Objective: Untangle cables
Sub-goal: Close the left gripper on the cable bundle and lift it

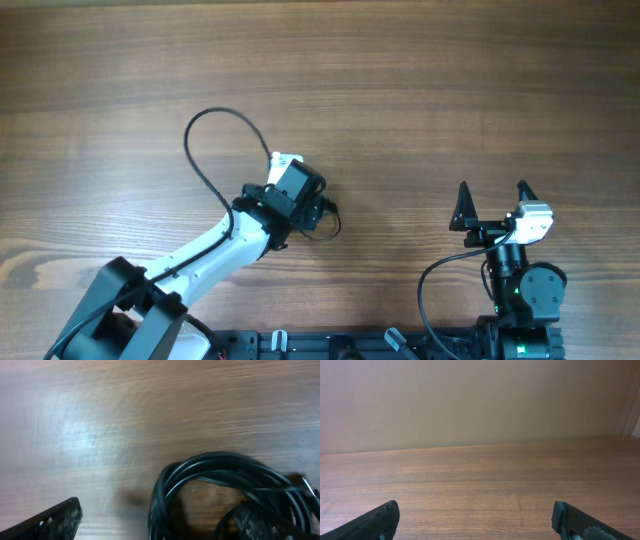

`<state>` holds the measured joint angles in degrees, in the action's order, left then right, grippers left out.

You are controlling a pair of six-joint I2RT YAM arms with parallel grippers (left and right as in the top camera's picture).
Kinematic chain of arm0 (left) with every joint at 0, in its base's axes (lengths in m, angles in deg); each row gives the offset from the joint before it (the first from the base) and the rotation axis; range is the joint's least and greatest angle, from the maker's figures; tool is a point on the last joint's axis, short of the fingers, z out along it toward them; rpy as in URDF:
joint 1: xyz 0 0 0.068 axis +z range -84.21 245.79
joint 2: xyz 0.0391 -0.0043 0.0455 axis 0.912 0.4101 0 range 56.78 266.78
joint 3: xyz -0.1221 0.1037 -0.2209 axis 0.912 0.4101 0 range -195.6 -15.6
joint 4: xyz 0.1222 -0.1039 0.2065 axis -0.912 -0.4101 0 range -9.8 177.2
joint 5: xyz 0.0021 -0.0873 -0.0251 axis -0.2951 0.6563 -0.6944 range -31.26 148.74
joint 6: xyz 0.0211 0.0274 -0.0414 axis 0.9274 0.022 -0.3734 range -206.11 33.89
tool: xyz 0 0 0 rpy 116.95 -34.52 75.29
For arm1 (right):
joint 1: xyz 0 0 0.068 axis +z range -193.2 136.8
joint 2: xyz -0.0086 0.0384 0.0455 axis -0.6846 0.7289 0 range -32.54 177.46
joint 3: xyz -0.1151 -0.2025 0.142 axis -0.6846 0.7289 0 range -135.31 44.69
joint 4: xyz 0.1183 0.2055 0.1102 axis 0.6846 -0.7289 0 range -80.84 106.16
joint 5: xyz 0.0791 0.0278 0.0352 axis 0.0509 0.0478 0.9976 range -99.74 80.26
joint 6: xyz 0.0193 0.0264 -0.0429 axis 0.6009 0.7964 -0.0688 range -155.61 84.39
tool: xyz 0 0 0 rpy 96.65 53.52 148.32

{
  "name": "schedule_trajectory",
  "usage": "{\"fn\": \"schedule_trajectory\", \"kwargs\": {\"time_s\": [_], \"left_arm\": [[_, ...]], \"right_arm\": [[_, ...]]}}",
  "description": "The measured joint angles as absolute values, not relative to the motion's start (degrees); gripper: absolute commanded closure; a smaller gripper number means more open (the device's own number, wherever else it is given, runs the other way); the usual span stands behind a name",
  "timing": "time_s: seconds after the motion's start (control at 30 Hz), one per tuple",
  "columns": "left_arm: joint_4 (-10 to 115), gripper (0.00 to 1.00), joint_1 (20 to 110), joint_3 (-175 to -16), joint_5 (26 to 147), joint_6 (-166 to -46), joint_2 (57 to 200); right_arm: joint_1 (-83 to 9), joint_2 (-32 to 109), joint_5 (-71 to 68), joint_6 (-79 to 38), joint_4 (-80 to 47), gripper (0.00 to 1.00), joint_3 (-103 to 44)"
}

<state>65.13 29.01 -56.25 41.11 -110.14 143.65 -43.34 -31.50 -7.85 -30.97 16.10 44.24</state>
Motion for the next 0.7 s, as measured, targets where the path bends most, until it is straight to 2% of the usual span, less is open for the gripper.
{"fn": "schedule_trajectory", "kwargs": {"time_s": [0.17, 0.27, 0.3, 0.33, 0.37, 0.53, 0.63, 0.7], "left_arm": [[59.4, 0.0, 29.1, -56.4, 45.3, -136.3, 143.7], [60.5, 0.0, 29.1, -56.4, 48.6, -145.0, 143.7], [60.6, 0.06, 29.1, -56.4, 49.1, -146.5, 143.7], [60.6, 0.2, 29.1, -56.4, 49.5, -147.7, 143.7], [60.7, 0.29, 29.1, -56.4, 50.0, -149.4, 143.7], [60.6, 0.35, 29.1, -56.4, 51.2, -153.6, 143.8], [60.6, 0.47, 29.1, -56.4, 51.1, -156.0, 144.2], [60.6, 0.63, 29.1, -56.4, 51.1, -157.4, 144.7]], "right_arm": [[-43.3, -31.5, -7.8, -31.0, 16.1, 0.0, 44.2], [-43.3, -31.5, -7.8, -31.0, 16.1, 0.0, 44.2], [-43.3, -31.5, -7.8, -31.0, 16.1, 0.0, 44.2], [-43.3, -31.5, -7.8, -31.0, 16.1, 0.0, 44.2], [-43.3, -31.5, -7.8, -31.0, 16.1, 0.0, 44.2], [-43.3, -31.5, -7.8, -31.0, 16.1, 0.0, 44.2], [-43.3, -31.5, -7.8, -31.0, 16.1, 0.0, 44.2], [-43.3, -31.5, -7.8, -31.0, 16.1, 0.0, 44.2]]}}
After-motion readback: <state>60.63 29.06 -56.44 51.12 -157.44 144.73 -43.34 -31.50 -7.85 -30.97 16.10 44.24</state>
